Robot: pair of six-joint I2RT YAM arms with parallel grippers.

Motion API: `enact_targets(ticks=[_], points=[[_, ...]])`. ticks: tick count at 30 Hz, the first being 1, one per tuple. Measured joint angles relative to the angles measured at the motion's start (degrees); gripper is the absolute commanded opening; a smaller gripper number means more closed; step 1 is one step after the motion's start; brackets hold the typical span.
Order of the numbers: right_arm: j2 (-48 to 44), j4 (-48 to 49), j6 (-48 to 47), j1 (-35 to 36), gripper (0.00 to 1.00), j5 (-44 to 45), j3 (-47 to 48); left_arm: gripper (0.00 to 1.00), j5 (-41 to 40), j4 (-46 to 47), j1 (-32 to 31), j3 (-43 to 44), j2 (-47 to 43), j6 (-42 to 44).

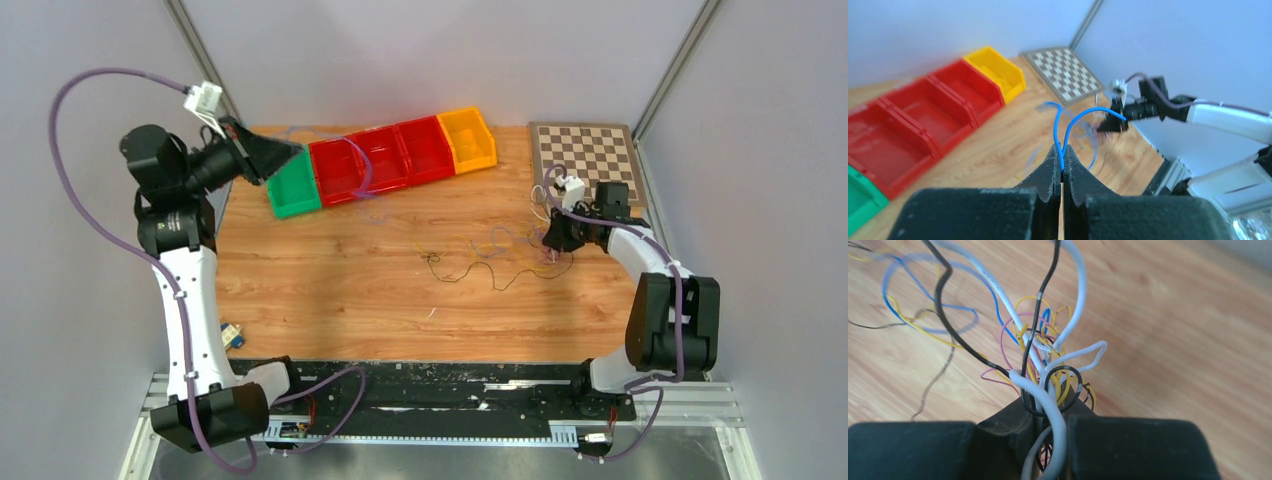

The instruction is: Untangle the cables

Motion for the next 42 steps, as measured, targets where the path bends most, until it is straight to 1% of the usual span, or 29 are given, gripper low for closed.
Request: enact_targets(ticks=[3,8,11,14,21,25,28,37,40,42], points=[[3.50,-2.71,-4.37,-3.15,0.11,1.99,-0.92,0.00,-0.31,3.21,2.62,6.43,2.43,-3.30],[6.29,-4.55,-8.81,-4.68,0.05,3.87,-0.98,0.00,-0.76,8.90,5.97,17.55,6.34,-8.39],[6.82,-5.22,-10.14,-5.25,0.05,3.91,-0.98,0.00,-0.90,11.78,7.43,21.11,8.07,-10.62],[6.80,-6.23,-10.43,-5.44,0.05,2.64,-0.81,0.00,-0.83,11.85,7.54,21.38,8.79,-10.75],[6.14,-9.31,-7.98,-4.50,0.05,-1.64,2.51,0.00,-2.89,7.67,7.39,19.21,11.69,-5.31],[4.92,-10.12,-5.68,-3.34,0.05,-3.80,5.55,0.00,-5.68,5.64,5.99,18.01,14.78,-1.53],[4.09,-10.34,-3.76,-2.45,0.06,-5.25,8.20,0.03,-8.11,4.48,5.20,16.79,17.11,1.11],[3.85,-11.06,0.42,-0.79,0.06,-6.95,12.17,0.03,-15.02,5.18,5.03,15.13,25.59,6.08],[3.85,-11.23,1.07,-0.48,0.06,-7.02,12.48,0.01,-16.63,6.01,5.03,15.26,28.11,7.56],[3.85,-11.39,1.22,-0.46,0.06,-6.99,12.57,0.00,-17.59,6.12,5.03,15.93,31.28,8.68]])
